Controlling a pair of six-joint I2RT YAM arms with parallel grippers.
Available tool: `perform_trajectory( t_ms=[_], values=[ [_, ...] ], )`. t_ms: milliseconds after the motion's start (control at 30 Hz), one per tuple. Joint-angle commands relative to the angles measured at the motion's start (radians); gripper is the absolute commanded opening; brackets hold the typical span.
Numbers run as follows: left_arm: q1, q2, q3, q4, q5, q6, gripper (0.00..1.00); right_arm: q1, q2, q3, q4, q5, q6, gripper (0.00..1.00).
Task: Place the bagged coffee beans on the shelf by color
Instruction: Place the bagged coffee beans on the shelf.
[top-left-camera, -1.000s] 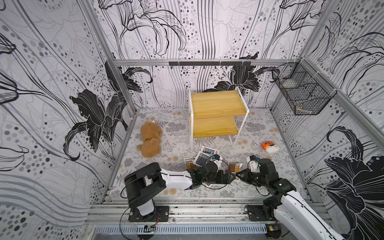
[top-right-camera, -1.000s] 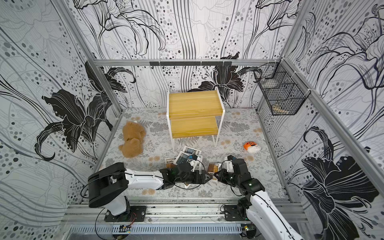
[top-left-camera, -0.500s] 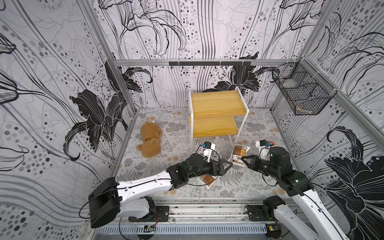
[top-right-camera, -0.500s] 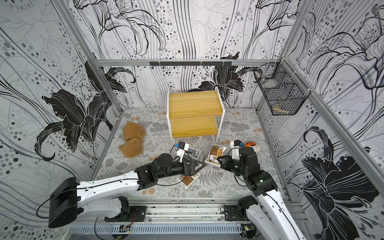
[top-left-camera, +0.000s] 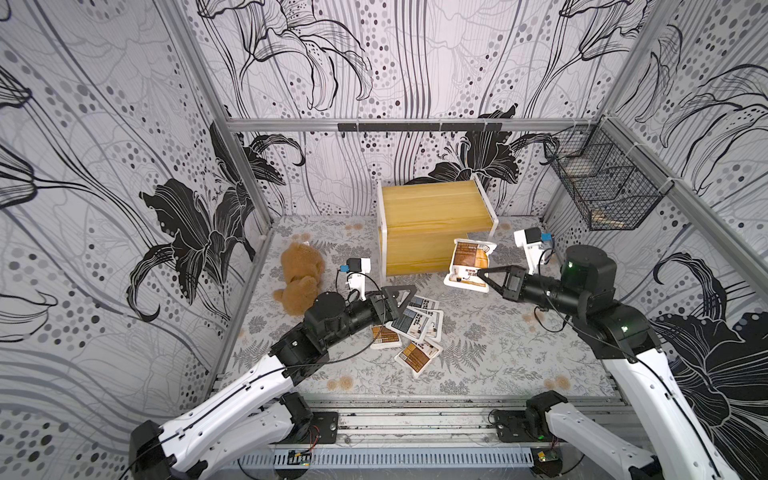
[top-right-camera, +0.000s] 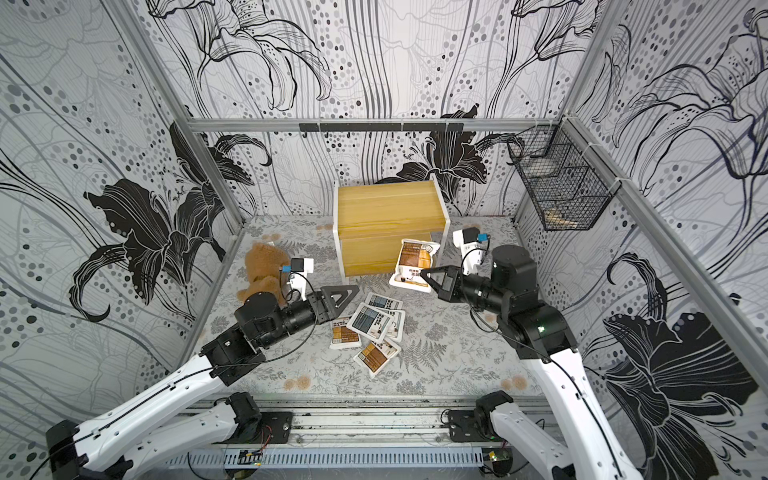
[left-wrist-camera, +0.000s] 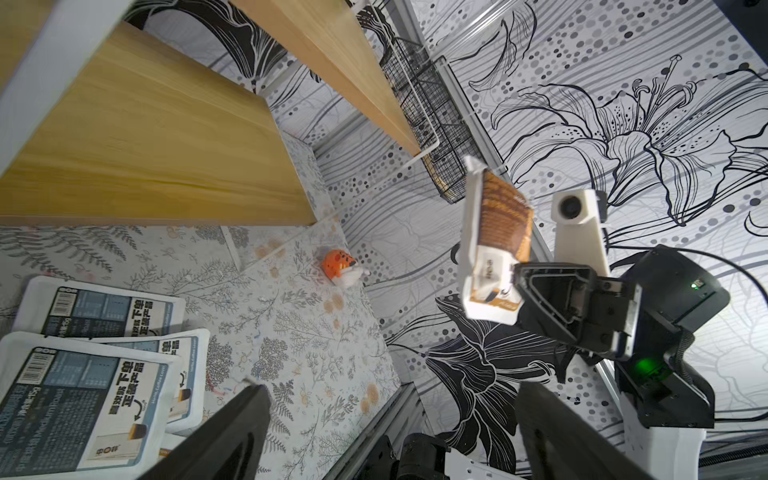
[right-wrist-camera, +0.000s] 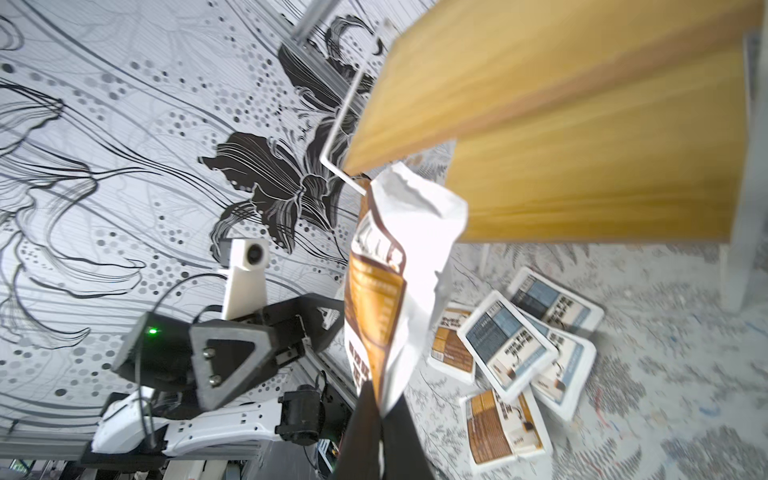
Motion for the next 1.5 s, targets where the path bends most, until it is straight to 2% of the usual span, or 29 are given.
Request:
perform_trajectory(
  t_ms=[0, 300, 567, 767, 1133, 1233, 1300, 1367, 1467],
  values=[
    [0.023, -0.031, -0.003, -0.033, 0.039, 0.024, 0.97, 0.004, 0.137, 0.139, 0.009, -0.060, -0.080, 0.00],
    [0.049, -0.096, 0.009, -0.139, 0.035, 0.026, 0.97, 0.005, 0.582, 0.576, 0.005, -0.148, -0.147, 0.00],
    [0.067, -0.135, -0.007, -0.188, 0.034, 0.017, 0.97, 0.008, 0.877, 0.882, -0.112, -0.234, -0.176, 0.00],
    [0.073, -0.134, -0.004, -0.199, 0.042, 0.016, 0.97, 0.015, 0.982, 0.960, -0.150, -0.256, -0.173, 0.00],
    [0.085, -0.149, -0.004, -0.236, 0.047, 0.027, 0.97, 0.049, 1.064, 1.028, -0.162, -0.314, -0.148, 0.03],
    [0.090, -0.153, -0.004, -0.241, 0.048, 0.030, 0.97, 0.053, 1.067, 1.030, -0.169, -0.316, -0.145, 0.11],
    [0.093, -0.155, -0.006, -0.242, 0.052, 0.031, 0.97, 0.053, 1.064, 1.029, -0.173, -0.309, -0.143, 0.21],
    [0.096, -0.153, -0.009, -0.243, 0.055, 0.031, 0.97, 0.054, 1.058, 1.029, -0.182, -0.296, -0.144, 0.35],
    [0.101, -0.151, -0.012, -0.241, 0.058, 0.031, 0.97, 0.053, 1.046, 1.030, -0.192, -0.274, -0.150, 0.43]
  ],
)
